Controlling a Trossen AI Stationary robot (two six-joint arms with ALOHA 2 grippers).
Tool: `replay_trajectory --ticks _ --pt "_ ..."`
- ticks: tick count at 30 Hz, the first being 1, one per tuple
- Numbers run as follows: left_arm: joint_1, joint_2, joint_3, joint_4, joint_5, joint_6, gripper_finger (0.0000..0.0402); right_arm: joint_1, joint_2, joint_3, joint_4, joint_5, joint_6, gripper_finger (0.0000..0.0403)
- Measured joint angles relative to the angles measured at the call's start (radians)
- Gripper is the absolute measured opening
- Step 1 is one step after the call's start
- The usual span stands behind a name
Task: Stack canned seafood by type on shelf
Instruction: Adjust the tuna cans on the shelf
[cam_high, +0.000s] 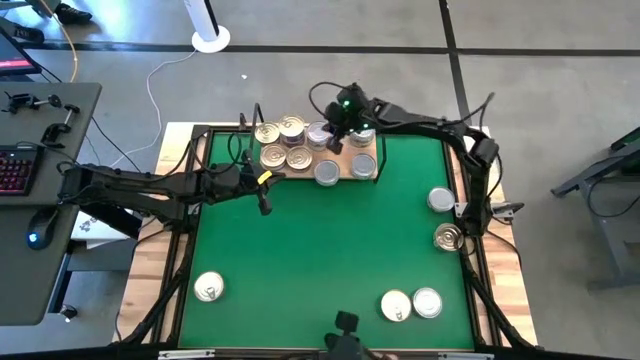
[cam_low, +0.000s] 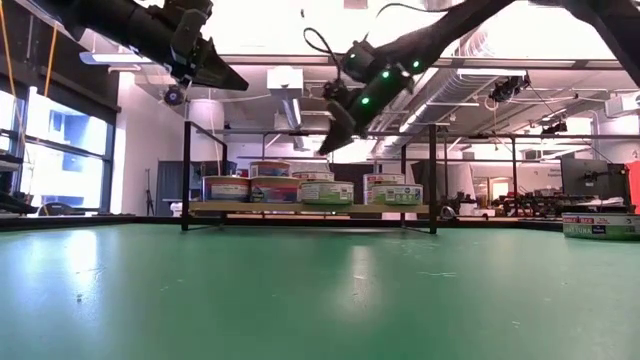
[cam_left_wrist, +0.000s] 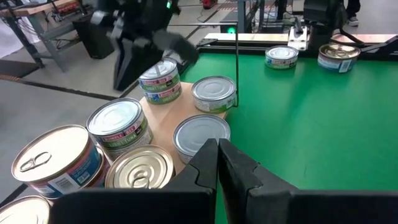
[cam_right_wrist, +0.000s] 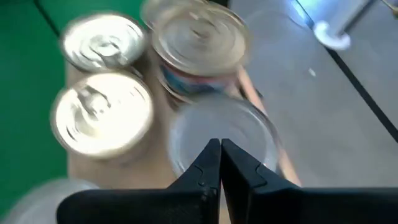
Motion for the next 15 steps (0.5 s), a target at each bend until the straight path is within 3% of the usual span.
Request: replay_trajectory --ticks 5,15 --pt "0.000 0.000 0.000 0.000 0.000 0.000 0.0000 0.015 0.065 0.000 0.118 -0.029 -0.001 0.0001" --pt "0.000 0.000 0.000 -0.003 0.000 0.000 0.0000 -0.015 0.092 0.000 0.069 -0.030 0.000 0.0000"
